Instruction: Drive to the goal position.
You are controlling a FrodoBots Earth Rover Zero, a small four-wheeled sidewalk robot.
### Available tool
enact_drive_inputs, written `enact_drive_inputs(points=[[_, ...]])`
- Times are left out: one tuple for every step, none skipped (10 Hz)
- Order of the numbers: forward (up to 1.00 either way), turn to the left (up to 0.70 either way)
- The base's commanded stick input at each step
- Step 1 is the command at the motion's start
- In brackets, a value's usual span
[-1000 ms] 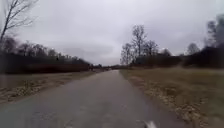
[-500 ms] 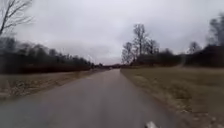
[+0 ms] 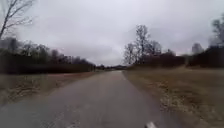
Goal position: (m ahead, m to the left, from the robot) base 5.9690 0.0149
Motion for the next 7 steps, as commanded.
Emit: enact_drive_inputs(points=[[0.87,0.00],[0.87,0.00],[0.87,0.00],[0.87,0.00],[0.87,0.00],[0.87,-0.01],[0.87,-0.02]])
